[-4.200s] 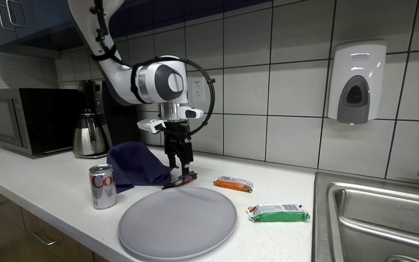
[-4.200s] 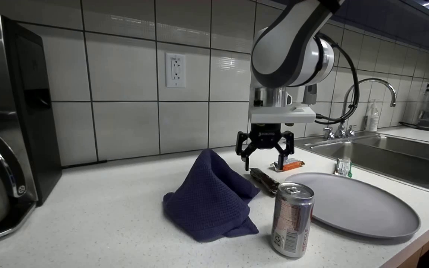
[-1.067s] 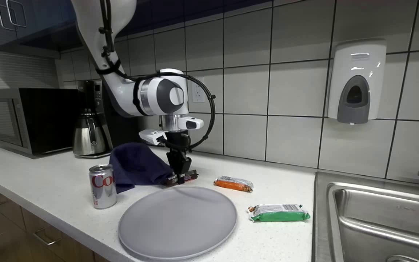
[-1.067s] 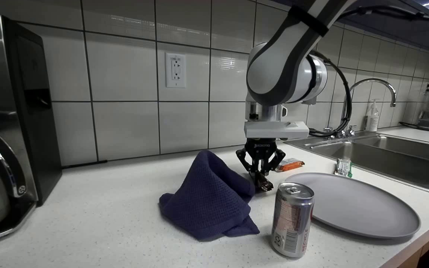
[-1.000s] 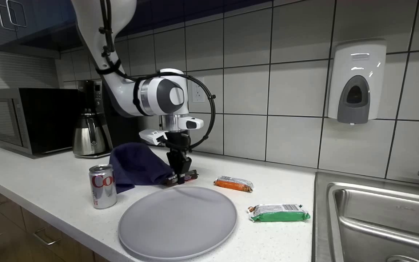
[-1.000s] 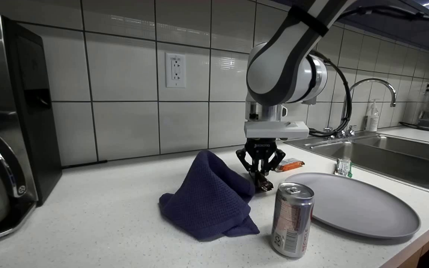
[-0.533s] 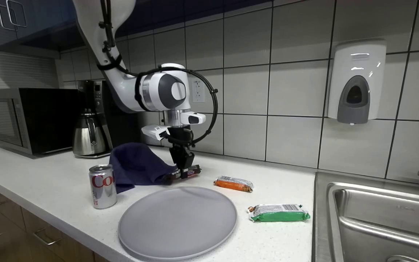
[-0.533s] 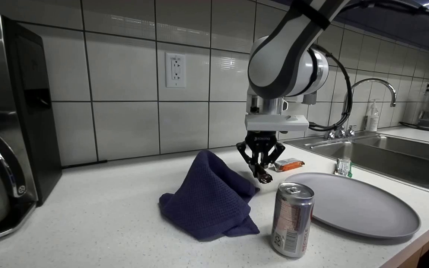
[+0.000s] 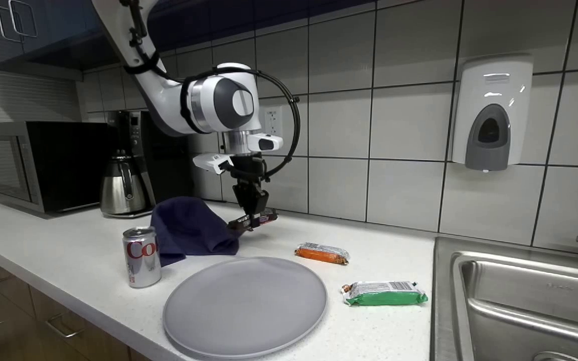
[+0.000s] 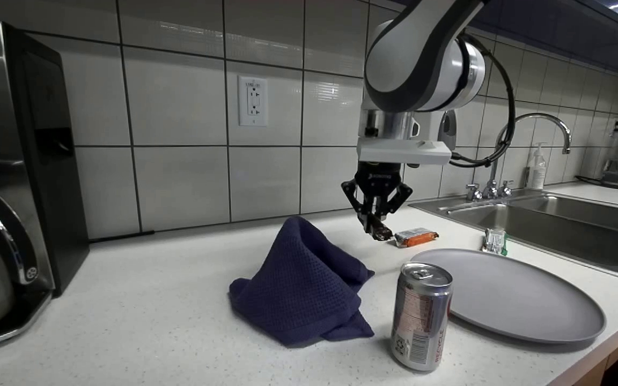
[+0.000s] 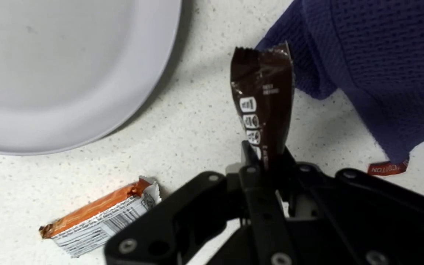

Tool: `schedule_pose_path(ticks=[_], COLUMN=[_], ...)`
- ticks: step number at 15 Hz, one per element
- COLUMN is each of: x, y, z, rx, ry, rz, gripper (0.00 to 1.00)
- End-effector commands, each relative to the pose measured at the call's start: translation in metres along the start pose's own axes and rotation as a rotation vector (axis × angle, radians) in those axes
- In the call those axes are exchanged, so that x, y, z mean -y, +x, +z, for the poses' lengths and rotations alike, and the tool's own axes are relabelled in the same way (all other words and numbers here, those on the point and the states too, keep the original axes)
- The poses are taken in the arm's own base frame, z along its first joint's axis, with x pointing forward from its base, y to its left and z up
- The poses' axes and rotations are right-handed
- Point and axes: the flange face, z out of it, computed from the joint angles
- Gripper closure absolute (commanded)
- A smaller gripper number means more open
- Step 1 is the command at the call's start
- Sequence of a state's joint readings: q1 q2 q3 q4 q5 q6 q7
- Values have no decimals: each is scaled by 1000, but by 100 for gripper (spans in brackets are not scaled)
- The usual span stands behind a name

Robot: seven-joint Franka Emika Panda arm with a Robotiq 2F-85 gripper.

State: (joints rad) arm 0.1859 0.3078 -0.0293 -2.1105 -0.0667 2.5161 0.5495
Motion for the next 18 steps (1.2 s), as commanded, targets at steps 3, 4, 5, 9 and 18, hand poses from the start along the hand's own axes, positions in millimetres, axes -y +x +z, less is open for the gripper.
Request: schedule_pose_path(ticks=[3, 4, 5, 9, 18], x=[-21, -25, -29, -51, -81], y=[-25, -30, -34, -47, -65], z=[-30, -32, -34, -36, -5], rx=[0, 1, 2, 13, 76], ry=[1, -1, -6, -22, -56], rz=[-1, 3, 7, 36, 78], gripper=[96, 96, 96, 96, 96])
